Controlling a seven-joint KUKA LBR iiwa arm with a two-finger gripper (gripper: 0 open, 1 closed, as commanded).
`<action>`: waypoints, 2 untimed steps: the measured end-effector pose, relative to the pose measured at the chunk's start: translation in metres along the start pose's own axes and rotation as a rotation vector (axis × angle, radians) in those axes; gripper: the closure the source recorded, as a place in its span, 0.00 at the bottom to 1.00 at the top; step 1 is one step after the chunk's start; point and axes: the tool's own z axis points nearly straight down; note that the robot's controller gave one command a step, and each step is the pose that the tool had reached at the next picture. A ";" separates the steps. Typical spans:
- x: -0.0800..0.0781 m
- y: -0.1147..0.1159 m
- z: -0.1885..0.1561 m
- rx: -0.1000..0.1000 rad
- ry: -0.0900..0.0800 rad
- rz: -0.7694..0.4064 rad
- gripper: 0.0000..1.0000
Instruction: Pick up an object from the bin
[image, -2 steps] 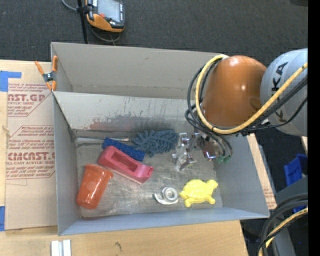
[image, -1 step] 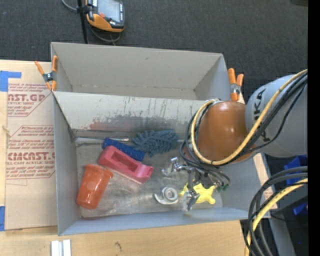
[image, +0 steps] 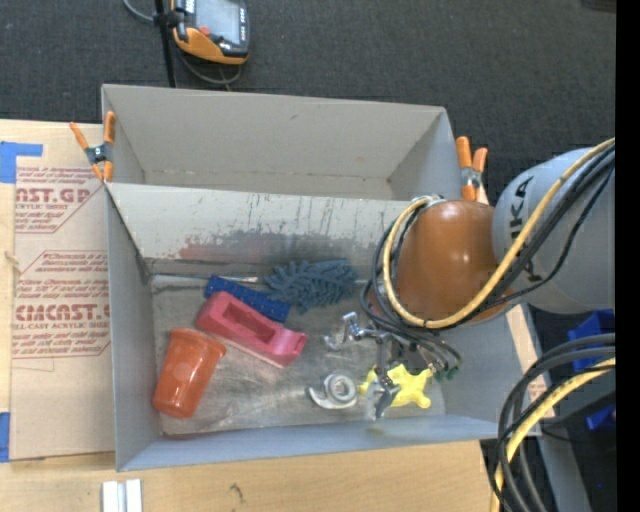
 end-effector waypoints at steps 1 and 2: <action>0.005 -0.020 0.046 0.003 -0.016 -0.415 1.00; 0.005 -0.020 0.046 0.003 -0.016 -0.415 1.00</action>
Offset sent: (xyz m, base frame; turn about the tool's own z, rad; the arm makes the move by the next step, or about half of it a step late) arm 0.0000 0.0000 0.0000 0.0000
